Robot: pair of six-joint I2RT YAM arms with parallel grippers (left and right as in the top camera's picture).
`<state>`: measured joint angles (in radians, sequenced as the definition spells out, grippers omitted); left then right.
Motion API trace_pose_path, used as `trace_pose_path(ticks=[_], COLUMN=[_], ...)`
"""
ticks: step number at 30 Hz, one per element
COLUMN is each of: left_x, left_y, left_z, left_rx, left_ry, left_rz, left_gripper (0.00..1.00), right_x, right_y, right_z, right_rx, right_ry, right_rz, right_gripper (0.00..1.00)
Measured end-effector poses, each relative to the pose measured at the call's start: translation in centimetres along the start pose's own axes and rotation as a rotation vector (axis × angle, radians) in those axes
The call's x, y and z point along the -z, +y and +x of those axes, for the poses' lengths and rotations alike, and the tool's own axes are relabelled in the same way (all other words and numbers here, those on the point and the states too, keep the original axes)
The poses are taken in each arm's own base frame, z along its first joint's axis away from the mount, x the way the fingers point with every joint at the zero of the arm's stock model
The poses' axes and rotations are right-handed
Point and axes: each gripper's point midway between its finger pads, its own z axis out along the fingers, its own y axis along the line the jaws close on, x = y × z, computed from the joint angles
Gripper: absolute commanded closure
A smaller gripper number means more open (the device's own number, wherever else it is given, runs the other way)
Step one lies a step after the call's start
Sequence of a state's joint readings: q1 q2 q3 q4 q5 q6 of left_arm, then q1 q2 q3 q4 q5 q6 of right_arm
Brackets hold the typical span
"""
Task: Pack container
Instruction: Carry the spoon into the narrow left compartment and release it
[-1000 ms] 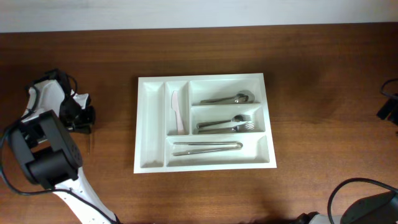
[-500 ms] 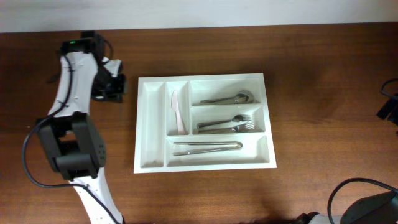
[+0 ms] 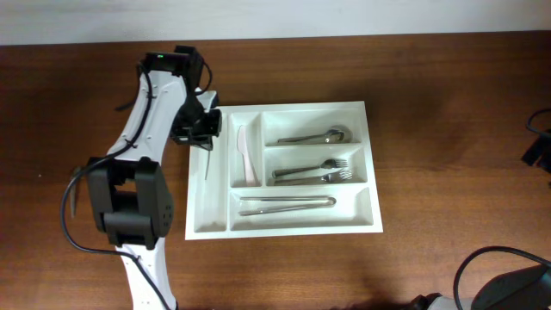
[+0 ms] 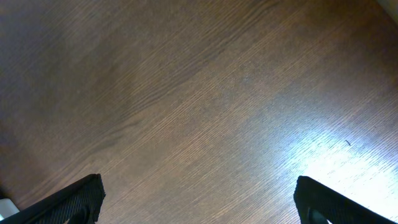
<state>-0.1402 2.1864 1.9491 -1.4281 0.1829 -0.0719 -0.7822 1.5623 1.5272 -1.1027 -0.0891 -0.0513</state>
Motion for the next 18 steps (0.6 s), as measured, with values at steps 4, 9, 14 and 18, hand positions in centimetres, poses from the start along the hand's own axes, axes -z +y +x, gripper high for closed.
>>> trace_pose_path(ticks=[4,9,14,18], left_x=[0.0,0.0,0.1,0.5], left_y=[0.0,0.4,0.6,2.1], left_z=[0.0,-0.1,-0.8,-1.2], left_rx=[0.008,0.017,0.018,0.026], left_ry=[-0.001,-0.005,-0.033,-0.054], left_rz=[0.000,-0.017,-0.032,-0.114], left_gripper=[0.87,0.60,0.14,0.01], right_x=[0.0,0.0,0.0,0.0], right_y=[0.0,0.0,0.0,0.0], right_z=[0.0,0.0,0.0,0.0], right_rx=[0.000,0.000,0.000,0.000], right_ry=[0.000,0.000,0.000,0.000], right_rz=[0.000,0.000,0.000,0.000], right_gripper=[0.01,0.01,0.01,0.01])
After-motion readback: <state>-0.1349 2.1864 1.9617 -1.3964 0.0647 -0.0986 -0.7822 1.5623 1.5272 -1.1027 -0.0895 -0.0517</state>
